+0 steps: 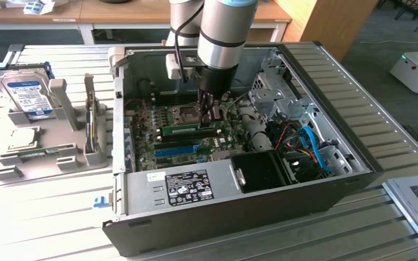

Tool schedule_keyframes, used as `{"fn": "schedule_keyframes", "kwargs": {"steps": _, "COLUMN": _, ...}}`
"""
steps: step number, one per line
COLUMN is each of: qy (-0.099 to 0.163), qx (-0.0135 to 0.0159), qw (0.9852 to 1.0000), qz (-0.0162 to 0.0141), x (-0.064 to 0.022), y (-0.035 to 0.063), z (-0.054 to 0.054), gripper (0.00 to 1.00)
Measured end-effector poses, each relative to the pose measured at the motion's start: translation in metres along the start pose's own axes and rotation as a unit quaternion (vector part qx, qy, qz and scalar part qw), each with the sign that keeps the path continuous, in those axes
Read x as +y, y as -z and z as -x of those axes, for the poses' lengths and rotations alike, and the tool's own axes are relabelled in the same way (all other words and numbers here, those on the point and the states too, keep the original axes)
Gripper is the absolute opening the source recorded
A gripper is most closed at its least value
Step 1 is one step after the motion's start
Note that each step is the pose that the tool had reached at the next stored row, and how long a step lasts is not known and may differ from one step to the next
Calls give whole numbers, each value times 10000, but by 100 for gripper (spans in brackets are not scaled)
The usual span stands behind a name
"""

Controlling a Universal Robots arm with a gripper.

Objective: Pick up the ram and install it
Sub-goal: 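Insert the ram into the slot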

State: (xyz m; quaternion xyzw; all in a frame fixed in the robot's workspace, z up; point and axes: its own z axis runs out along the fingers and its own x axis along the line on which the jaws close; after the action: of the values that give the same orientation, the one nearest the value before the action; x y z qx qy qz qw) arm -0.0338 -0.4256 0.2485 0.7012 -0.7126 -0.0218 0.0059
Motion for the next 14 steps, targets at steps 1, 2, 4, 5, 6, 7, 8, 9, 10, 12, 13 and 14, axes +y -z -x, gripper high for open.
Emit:
{"fn": "schedule_keyframes", "kwargs": {"steps": 1, "qy": 0, "qx": -1, "qw": 10000, "qz": 0, "x": 0, "y": 0, "z": 0, "gripper": 12}}
{"fn": "schedule_keyframes", "kwargs": {"steps": 2, "qy": 0, "qx": -1, "qw": 10000, "qz": 0, "x": 0, "y": -1, "z": 0, "gripper": 12}}
{"fn": "schedule_keyframes", "kwargs": {"steps": 4, "qy": 0, "qx": -2, "qw": 10000, "qz": -1, "x": -1, "y": -3, "z": 10, "gripper": 12}}
{"fn": "schedule_keyframes", "kwargs": {"steps": 5, "qy": 0, "qx": -1, "qw": 10000, "qz": 0, "x": 0, "y": -2, "z": 14, "gripper": 12}}
{"fn": "schedule_keyframes", "kwargs": {"steps": 6, "qy": 0, "qx": -1, "qw": 10000, "qz": 0, "x": 0, "y": -2, "z": 19, "gripper": 12}}
{"fn": "schedule_keyframes", "kwargs": {"steps": 7, "qy": 0, "qx": -1, "qw": 10000, "qz": 0, "x": 0, "y": -3, "z": 24, "gripper": 12}}
{"fn": "schedule_keyframes", "kwargs": {"steps": 8, "qy": 0, "qx": -1, "qw": 10000, "qz": -1, "x": 0, "y": -3, "z": 29, "gripper": 12}}
{"fn": "schedule_keyframes", "kwargs": {"steps": 9, "qy": 0, "qx": -1, "qw": 10000, "qz": 0, "x": 0, "y": -4, "z": 33, "gripper": 12}}
{"fn": "schedule_keyframes", "kwargs": {"steps": 10, "qy": 0, "qx": -1, "qw": 10000, "qz": 0, "x": 0, "y": -5, "z": 38, "gripper": 12}}
{"fn": "schedule_keyframes", "kwargs": {"steps": 12, "qy": 0, "qx": -1, "qw": 10000, "qz": 0, "x": 1, "y": -5, "z": 47, "gripper": 12}}
{"fn": "schedule_keyframes", "kwargs": {"steps": 13, "qy": 0, "qx": -1, "qw": 10000, "qz": -1, "x": 0, "y": -6, "z": 52, "gripper": 12}}
{"fn": "schedule_keyframes", "kwargs": {"steps": 14, "qy": 0, "qx": -1, "qw": 10000, "qz": 0, "x": 0, "y": -7, "z": 55, "gripper": 12}}
